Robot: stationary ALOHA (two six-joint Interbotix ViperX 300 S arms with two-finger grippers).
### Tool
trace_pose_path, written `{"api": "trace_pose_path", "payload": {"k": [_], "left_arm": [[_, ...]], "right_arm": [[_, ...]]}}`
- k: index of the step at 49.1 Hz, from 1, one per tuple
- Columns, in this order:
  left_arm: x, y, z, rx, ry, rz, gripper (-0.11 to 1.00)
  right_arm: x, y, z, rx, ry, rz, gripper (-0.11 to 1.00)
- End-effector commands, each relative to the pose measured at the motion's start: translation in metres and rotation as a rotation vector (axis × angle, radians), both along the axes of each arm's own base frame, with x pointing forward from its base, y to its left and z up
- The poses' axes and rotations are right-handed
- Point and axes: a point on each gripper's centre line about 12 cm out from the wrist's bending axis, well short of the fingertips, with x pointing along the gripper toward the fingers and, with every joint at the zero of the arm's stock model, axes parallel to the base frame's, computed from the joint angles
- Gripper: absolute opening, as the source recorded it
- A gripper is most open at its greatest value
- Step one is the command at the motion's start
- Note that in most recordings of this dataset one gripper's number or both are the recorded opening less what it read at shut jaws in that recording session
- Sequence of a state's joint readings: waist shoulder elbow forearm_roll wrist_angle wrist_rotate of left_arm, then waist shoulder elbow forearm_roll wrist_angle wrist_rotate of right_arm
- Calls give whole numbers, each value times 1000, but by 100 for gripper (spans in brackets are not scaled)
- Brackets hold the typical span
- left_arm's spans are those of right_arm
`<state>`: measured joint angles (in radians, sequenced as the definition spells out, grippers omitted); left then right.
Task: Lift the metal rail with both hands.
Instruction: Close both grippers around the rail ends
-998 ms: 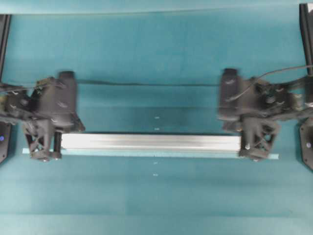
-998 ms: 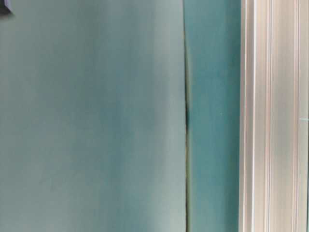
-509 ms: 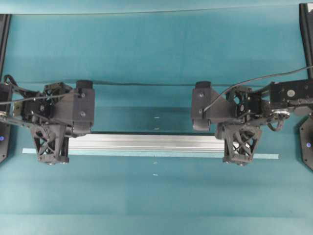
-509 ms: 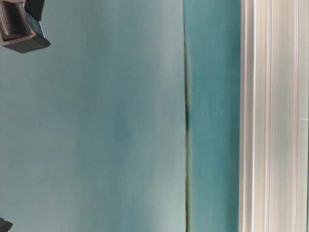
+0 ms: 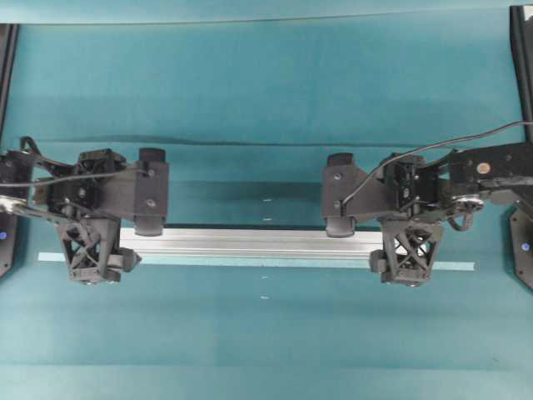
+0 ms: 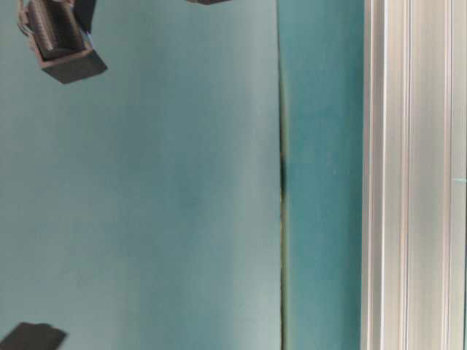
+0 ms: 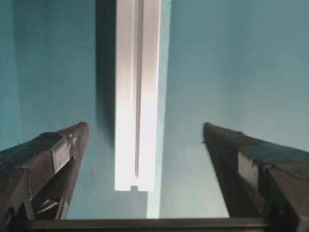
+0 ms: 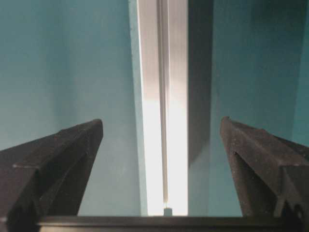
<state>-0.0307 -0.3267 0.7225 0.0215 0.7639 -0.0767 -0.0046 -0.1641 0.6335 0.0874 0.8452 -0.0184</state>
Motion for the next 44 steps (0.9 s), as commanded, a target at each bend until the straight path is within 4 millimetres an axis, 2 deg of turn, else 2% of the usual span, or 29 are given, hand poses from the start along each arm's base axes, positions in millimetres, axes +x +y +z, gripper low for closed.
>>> {"api": "trace_pose_path", "payload": {"k": [1,15,28,38,44], "left_arm": [[2,0,-2,2,-11,-1,98],[1,11,-43,2,32,36,98],[7,14,-78,3,28,37,98],[12,14,-93,1,37,37,98],[15,14,-95,0,19,40,98]], "right_arm": [[3,0,-8,-7,0,4,99],[-2,2,-42,-22,6,15,99],[-11,-1,-69,-46,34,28,99],[-11,-1,-82,-47,20,21,99],[-10,-2,-85,-47,20,21,99]]}}
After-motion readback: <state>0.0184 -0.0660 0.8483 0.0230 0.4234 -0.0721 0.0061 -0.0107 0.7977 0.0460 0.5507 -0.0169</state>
